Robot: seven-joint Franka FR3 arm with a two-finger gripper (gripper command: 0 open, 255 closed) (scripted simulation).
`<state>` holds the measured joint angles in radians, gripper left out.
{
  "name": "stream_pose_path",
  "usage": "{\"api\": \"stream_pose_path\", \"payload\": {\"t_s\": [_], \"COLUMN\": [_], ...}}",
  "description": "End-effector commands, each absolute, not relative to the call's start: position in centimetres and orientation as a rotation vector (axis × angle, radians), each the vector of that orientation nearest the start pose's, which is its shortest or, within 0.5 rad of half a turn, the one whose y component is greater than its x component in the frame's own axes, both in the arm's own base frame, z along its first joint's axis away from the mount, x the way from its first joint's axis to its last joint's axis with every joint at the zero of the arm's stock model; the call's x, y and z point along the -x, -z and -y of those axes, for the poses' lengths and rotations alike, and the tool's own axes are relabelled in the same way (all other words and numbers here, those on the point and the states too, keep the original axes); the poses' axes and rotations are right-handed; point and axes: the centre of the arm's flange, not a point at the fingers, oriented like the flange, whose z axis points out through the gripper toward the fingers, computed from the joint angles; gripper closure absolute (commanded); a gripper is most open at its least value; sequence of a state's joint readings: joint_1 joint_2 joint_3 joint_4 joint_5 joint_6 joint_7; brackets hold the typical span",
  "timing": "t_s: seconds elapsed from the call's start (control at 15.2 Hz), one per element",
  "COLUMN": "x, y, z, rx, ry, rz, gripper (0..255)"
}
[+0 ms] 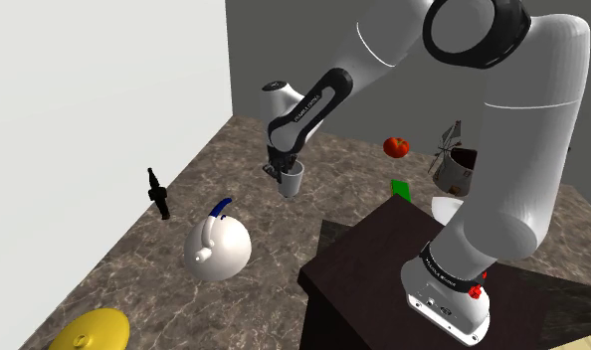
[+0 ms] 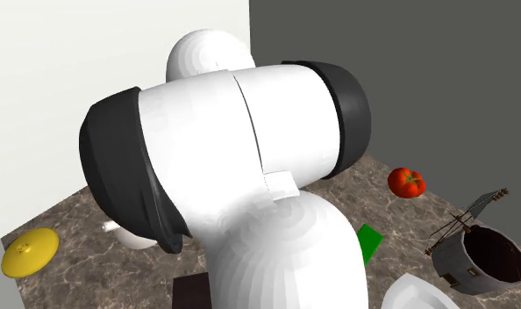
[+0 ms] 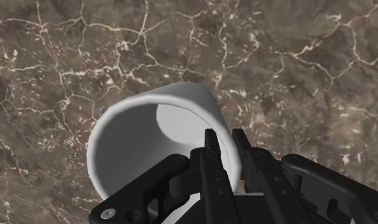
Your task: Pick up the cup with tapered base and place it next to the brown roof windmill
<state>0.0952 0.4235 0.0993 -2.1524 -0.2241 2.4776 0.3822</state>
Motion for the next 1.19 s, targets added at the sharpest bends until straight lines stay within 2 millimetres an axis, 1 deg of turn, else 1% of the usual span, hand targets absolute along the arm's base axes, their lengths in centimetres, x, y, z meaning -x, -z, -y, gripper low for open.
{"api": "stream_pose_path", "payload": {"t_s": [0.0, 1.12], "x": [-54.7, -54.7], "y": [-20.3, -29.3], "z": [-11.0, -11.0], "rx": [3.251, 3.251], "ry": [-0.103, -0.103], "rz": [-0.018, -0.018], "gripper": [255, 255]}}
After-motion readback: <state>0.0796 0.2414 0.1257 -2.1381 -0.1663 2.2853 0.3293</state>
